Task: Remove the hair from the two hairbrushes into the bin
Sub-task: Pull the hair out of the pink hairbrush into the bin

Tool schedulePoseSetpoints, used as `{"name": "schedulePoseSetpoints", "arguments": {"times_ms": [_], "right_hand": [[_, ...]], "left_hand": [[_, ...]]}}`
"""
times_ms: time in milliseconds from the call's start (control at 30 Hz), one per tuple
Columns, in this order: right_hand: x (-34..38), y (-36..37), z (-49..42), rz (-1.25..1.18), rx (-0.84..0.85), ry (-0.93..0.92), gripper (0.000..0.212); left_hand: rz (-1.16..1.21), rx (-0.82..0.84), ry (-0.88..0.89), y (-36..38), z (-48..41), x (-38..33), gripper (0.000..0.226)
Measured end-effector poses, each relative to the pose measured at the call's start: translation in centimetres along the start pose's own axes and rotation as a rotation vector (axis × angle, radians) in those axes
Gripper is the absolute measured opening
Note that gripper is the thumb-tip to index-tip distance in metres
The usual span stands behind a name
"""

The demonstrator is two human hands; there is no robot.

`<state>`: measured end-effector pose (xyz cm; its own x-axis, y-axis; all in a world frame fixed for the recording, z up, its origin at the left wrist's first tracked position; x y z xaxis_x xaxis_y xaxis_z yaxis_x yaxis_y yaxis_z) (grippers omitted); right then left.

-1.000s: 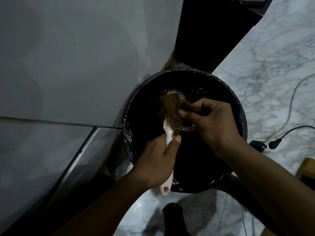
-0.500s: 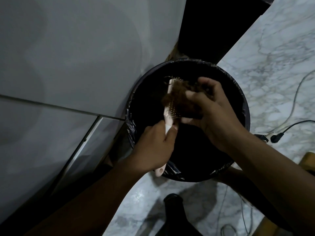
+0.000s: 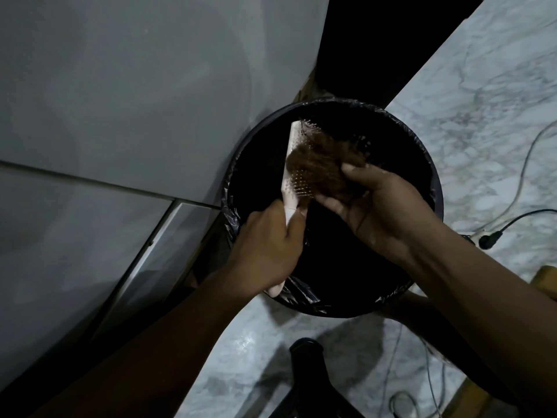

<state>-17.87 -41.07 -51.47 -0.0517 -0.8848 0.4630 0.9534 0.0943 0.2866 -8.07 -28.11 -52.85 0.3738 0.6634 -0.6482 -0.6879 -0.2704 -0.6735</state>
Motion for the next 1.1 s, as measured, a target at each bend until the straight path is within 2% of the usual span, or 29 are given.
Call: {"name": "schedulePoseSetpoints", "arguments": {"times_ms": [67,133,200,300,367,433,567,633,733,933,1033,1100], "right_hand": [[0.1,0.1,-0.1,0.014,0.005,0.034,0.037],[0.3,0.3,0.0,0.105,0.039,-0.045,0.049],[0.4,0.1,0.3,0.228,0.047,-0.182,0.063],[0.5,0.0,1.1,0.513,0.005,-0.481,0.084],[0.3,-0.1,1.0,0.767,-0.022,-0.700,0.088],[0.1,-0.4,0.3,0.894,-0.048,-0.809,0.077],[0.0,-0.7,-0.2,0.775,-0.086,-0.847,0.019],[0.2,-0.6,0.1,0.749,-0.123,-0.830,0.005],[0.4,-0.4,0.3,0.553,-0.133,-0.647,0.012],[0.7,0.0,0.2,0.213,-0.162,-0.311,0.010],[0.7,0.4,0.5,0.272,-0.099,-0.304,0.016],[0.8,0.5,0.9,0.362,-0.048,-0.357,0.036]], "left_hand": [[-0.042,-0.013,0.006,-0.2,0.1,0.0,0.031],[-0.118,-0.004,0.032,-0.2,0.4,-0.2,0.028],[-0.232,0.006,0.067,-0.2,0.8,-0.6,0.024],[-0.375,0.024,0.101,0.1,1.3,-1.5,0.024],[-0.409,0.040,0.122,0.4,1.6,-1.9,0.024],[-0.427,0.053,0.127,0.4,1.7,-1.9,0.025],[-0.400,0.041,0.090,0.1,1.3,-1.7,0.031],[-0.384,0.036,0.080,0.1,1.3,-1.7,0.032],[-0.336,0.036,0.060,-0.2,1.2,-1.6,0.030],[-0.280,0.007,0.035,-0.7,0.9,-1.5,0.029],[-0.330,0.004,0.053,-0.6,0.9,-1.5,0.032],[-0.389,0.021,0.071,-0.5,1.0,-1.7,0.030]]}}
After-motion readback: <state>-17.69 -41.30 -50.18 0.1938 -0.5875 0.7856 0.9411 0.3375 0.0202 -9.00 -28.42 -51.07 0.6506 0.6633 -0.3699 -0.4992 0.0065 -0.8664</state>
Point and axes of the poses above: each hand's wrist, its own z-axis away from the middle knuckle, its own y-axis out of the palm, x = y × z, the point moved 3 cm from there along -z, towards the middle knuckle, and after that the axes turned 10 degrees about -x, right-handed, at the moved point
